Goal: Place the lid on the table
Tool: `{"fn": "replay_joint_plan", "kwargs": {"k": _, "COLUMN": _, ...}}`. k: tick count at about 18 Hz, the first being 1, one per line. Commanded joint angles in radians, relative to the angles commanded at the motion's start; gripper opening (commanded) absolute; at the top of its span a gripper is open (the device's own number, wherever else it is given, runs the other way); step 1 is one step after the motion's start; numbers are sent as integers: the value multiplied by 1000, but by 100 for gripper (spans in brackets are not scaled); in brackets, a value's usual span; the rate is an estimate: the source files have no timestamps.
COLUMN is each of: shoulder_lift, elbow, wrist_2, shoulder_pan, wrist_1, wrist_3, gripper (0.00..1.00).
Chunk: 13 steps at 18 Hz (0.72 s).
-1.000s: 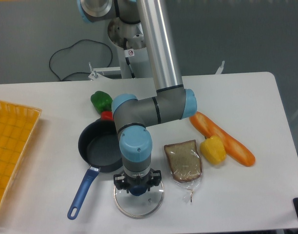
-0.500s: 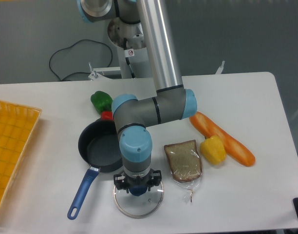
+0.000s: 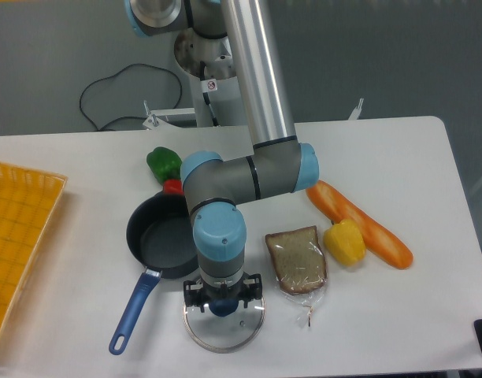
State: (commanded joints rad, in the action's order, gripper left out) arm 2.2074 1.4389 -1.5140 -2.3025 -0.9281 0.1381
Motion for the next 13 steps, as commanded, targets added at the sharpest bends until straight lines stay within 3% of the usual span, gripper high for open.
{"fn": "replay_joint_plan", "kwargs": {"k": 3, "shoulder_lift": -8, "elbow": -21, "wrist_2": 2, "shoulder_pan": 0, "wrist_1": 0, "wrist_3": 14, "gripper": 100}}
{"fn": "replay_joint_plan", "kwargs": {"k": 8, "shoulder_lift": -72, "elbow": -23, "wrist_2": -2, "shoulder_pan": -6, "wrist_1": -8, "wrist_3": 374, "gripper": 100}}
{"fn": "replay_joint_plan", "kwargs": {"k": 13, "shoulder_lift": -109, "elbow": -15, "wrist_2": -3, "shoulder_pan": -17, "wrist_1": -20, "wrist_3": 521, "gripper": 100}}
